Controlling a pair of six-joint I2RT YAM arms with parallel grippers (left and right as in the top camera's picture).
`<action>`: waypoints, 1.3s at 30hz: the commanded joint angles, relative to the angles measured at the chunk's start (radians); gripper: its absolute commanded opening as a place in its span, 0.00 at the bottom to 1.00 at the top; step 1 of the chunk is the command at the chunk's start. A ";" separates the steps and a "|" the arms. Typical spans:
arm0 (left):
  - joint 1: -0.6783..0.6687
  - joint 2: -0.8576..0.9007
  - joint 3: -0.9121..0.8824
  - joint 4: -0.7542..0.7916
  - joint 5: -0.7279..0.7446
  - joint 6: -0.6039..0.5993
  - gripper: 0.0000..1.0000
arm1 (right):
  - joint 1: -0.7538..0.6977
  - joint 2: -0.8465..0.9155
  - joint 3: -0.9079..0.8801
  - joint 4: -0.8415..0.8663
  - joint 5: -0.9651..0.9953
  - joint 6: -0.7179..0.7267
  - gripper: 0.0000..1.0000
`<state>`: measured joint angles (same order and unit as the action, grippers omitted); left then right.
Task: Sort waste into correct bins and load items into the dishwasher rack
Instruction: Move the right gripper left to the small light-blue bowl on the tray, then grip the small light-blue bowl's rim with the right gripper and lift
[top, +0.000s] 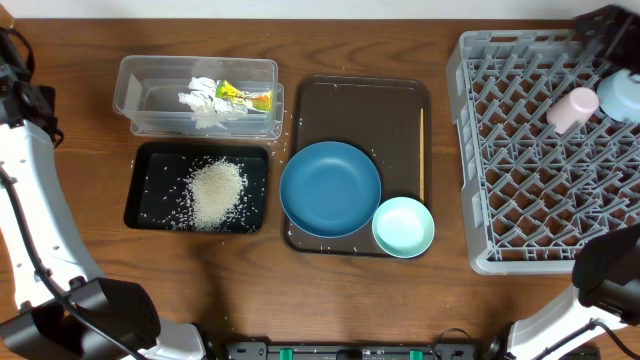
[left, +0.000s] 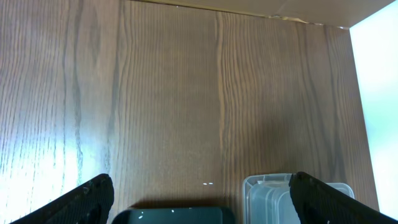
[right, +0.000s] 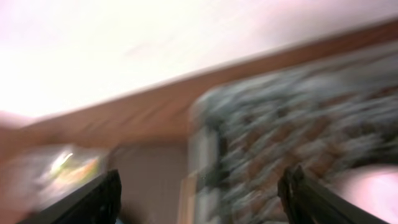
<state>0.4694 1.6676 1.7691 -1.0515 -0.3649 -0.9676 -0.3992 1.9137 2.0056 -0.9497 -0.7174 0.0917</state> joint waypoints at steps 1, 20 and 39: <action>0.002 0.001 0.002 -0.006 -0.009 0.009 0.92 | 0.089 0.024 -0.006 -0.130 -0.207 -0.094 0.68; 0.002 0.001 0.002 -0.006 -0.009 0.009 0.92 | 0.874 0.024 -0.007 -0.602 0.647 0.059 0.99; 0.002 0.001 0.002 -0.006 -0.009 0.009 0.92 | 1.157 0.024 -0.381 -0.584 0.744 0.256 0.74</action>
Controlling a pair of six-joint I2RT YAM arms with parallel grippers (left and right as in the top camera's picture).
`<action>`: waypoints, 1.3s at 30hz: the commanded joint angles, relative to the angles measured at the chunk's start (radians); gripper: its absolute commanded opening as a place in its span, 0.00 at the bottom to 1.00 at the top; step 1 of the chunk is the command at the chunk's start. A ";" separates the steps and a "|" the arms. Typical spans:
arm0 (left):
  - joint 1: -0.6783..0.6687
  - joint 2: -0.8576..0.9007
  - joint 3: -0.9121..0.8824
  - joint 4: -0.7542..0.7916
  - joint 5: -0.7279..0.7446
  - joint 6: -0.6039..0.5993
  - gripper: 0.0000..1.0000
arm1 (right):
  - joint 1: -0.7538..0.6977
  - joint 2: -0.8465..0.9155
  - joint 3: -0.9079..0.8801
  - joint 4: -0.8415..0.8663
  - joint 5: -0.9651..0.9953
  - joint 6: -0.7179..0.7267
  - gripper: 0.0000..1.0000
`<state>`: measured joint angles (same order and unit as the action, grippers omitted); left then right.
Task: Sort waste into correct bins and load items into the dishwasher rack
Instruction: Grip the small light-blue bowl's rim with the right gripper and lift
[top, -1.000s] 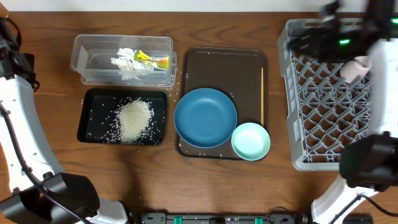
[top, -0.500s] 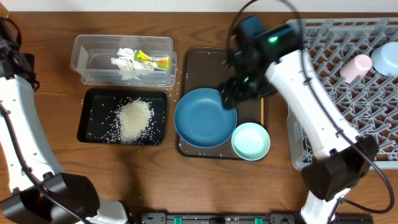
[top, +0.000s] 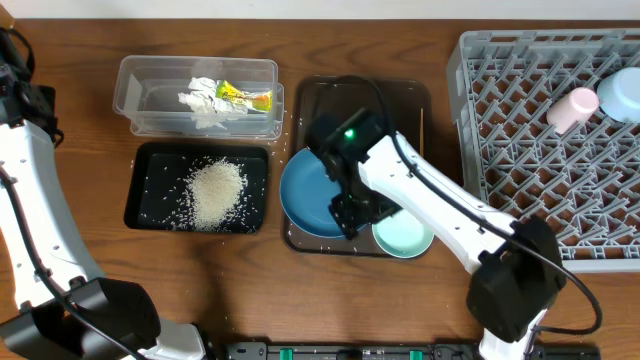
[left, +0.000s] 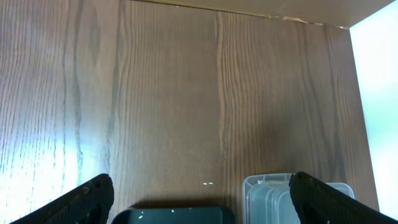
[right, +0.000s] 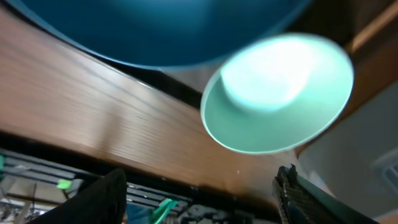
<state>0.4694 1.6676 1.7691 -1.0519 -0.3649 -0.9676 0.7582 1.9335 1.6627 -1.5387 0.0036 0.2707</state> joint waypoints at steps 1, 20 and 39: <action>0.002 0.001 0.002 -0.006 -0.009 0.009 0.92 | 0.000 0.004 -0.052 0.006 0.015 0.077 0.75; 0.002 0.001 0.002 -0.006 -0.009 0.009 0.92 | 0.013 0.004 -0.346 0.314 0.023 0.073 0.48; 0.002 0.001 0.002 -0.006 -0.009 0.009 0.92 | -0.038 -0.008 -0.172 0.155 0.079 0.072 0.01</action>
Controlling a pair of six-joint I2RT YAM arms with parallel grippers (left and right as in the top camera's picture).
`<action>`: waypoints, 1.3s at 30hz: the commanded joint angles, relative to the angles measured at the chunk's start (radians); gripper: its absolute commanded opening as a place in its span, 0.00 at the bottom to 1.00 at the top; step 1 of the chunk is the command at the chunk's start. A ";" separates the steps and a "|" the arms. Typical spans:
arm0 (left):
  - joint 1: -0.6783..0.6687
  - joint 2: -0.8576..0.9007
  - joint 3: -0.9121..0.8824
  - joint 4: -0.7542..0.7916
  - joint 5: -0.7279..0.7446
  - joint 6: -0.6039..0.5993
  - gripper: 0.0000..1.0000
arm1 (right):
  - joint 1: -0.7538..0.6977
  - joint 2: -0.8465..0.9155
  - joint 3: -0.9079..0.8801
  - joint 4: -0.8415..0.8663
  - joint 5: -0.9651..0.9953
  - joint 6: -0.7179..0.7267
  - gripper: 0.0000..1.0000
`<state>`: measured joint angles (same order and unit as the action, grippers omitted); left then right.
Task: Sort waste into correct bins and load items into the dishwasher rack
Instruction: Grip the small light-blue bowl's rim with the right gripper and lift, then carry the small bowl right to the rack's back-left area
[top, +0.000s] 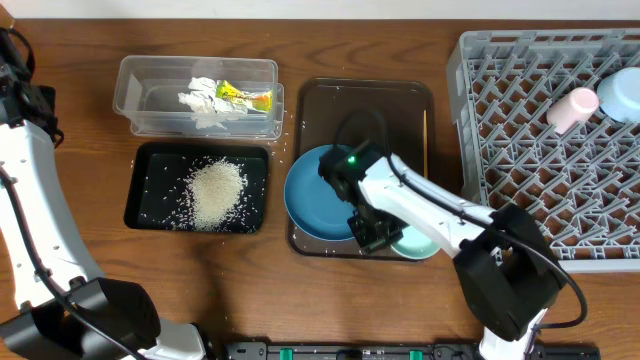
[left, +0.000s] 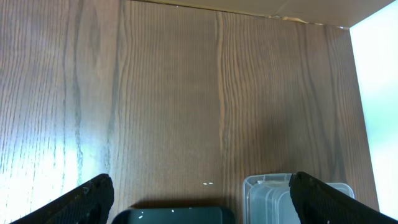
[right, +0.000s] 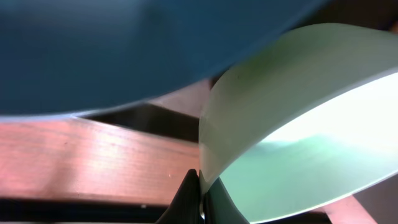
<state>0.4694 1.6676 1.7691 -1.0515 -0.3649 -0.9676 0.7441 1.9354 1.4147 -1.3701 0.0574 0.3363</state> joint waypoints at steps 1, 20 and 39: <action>0.002 0.001 0.002 -0.006 -0.009 0.009 0.92 | -0.034 -0.016 0.113 -0.032 0.025 0.005 0.01; 0.002 0.001 0.002 -0.006 -0.009 0.009 0.92 | -0.710 -0.240 0.418 0.179 -0.256 -0.198 0.01; 0.002 0.001 0.002 -0.006 -0.009 0.009 0.92 | -1.003 -0.110 0.045 1.217 -0.885 -0.166 0.01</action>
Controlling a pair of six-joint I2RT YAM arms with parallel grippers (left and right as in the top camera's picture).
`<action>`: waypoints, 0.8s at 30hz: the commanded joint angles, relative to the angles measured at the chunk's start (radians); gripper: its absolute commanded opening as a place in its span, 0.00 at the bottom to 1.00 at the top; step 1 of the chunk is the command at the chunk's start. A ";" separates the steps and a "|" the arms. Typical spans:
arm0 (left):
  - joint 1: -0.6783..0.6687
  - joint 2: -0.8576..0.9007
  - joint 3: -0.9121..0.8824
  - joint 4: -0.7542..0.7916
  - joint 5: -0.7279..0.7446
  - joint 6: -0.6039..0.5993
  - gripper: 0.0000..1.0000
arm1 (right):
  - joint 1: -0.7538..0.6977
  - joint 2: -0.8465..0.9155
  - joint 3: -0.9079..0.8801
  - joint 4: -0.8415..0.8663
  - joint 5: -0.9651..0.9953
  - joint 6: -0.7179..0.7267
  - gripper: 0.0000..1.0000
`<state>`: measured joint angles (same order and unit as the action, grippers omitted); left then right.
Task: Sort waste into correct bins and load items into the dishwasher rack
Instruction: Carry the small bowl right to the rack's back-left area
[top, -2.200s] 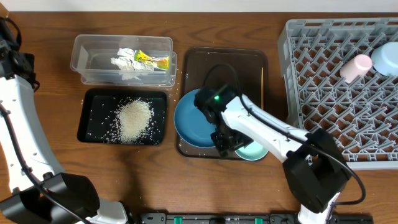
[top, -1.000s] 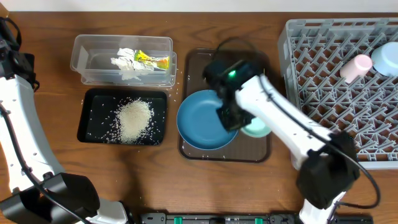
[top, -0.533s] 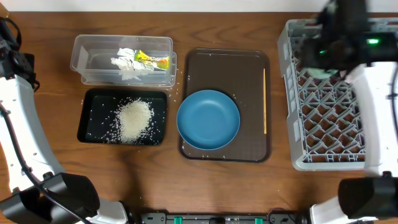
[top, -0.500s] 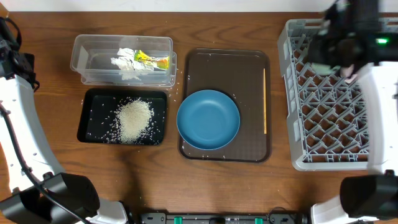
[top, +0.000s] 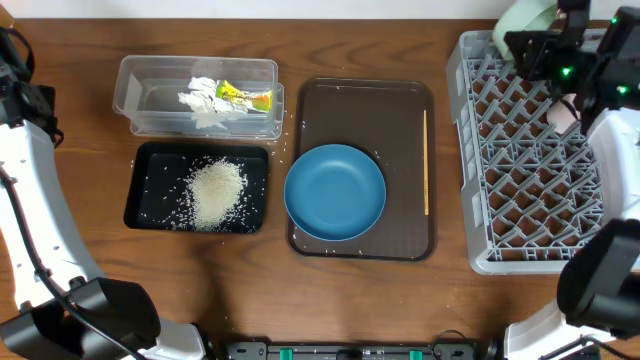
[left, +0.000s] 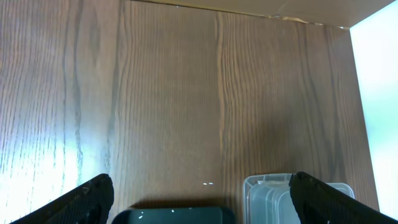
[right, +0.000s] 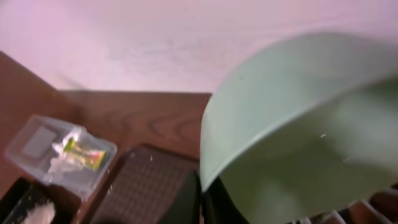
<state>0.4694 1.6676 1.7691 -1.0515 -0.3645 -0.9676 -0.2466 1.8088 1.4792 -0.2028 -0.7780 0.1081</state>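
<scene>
A mint-green bowl (right: 292, 130) is held tilted by its rim in my right gripper (right: 202, 186), which is shut on it. In the overhead view the mint bowl (top: 522, 18) hangs above the far left corner of the grey dishwasher rack (top: 520, 262). A blue bowl (top: 335, 192) sits on the brown tray (top: 400, 110), with a chopstick (top: 426, 160) lying along the tray's right side. My left gripper (left: 202, 198) stays open over bare wood at the far left, holding nothing.
A clear bin (top: 150, 95) with paper and wrapper waste stands at the back left. In front of it lies a black tray (top: 150, 190) of rice. A pink cup (top: 560, 113) lies in the rack by my right arm.
My right gripper was pinching the mint bowl's rim on the brown tray; now it holds the bowl up over the rack's far left corner. The left arm has not moved.
My right arm was first over the rack's far right, both bowls on the tray. Then it was above the mint bowl with its jaws open, then shut on its rim. Now the bowl is off the tray and over the rack; the blue bowl remains.
</scene>
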 joint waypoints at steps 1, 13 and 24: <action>0.002 0.001 0.002 -0.006 -0.010 0.009 0.92 | -0.012 0.027 -0.023 0.076 -0.050 0.077 0.01; 0.002 0.001 0.002 -0.006 -0.010 0.009 0.92 | -0.018 0.177 -0.024 0.156 -0.073 0.104 0.01; 0.002 0.001 0.002 -0.006 -0.010 0.009 0.92 | -0.078 0.219 -0.024 0.135 -0.101 0.150 0.01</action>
<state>0.4694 1.6676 1.7691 -1.0515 -0.3649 -0.9676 -0.2981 2.0174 1.4574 -0.0593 -0.8597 0.2375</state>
